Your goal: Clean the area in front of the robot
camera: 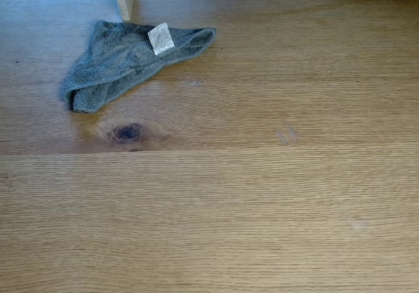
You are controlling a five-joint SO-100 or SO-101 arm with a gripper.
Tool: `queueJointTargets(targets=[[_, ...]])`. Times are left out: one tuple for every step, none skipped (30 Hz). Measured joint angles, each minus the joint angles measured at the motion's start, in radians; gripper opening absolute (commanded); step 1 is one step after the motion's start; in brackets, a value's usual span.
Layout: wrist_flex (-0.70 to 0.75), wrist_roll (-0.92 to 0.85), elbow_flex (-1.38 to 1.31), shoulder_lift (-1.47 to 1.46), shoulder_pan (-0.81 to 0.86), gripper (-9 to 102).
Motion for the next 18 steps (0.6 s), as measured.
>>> queueJointTargets(targets=[[0.000, 0.005, 0.000, 0.000, -0.002, 0], [0.000, 0.008, 0.000, 0.000, -0.002, 0], [0.000, 0.009, 0.000, 0.000, -0.003, 0], [0.000, 0.009, 0.000, 0.000, -0.003, 0], [0.000, 0.009, 0.000, 0.000, -0.003, 0], [0.000, 0.005, 0.000, 0.000, -0.003, 2], [-0.002, -0.008, 0.000, 0.000, -0.003, 7], [-0.002, -0.021, 0.000, 0.000, -0.003, 13], [-0.002, -0.038, 0.000, 0.000, -0.003, 16], [-0.003, -0.054, 0.000, 0.000, -0.003, 16], [-0.009, -0.066, 0.000, 0.000, -0.008, 16], [-0.020, -0.074, 0.000, 0.000, -0.018, 17], [-0.041, -0.080, 0.000, 0.000, -0.032, 17], [-0.071, -0.084, 0.000, -0.003, -0.046, 18], [-0.107, -0.087, 0.000, -0.011, -0.064, 18], [-0.150, -0.094, 0.000, -0.035, -0.087, 19], [-0.195, -0.100, -0.002, -0.066, -0.112, 19], [-0.239, -0.106, -0.011, -0.101, -0.135, 20]])
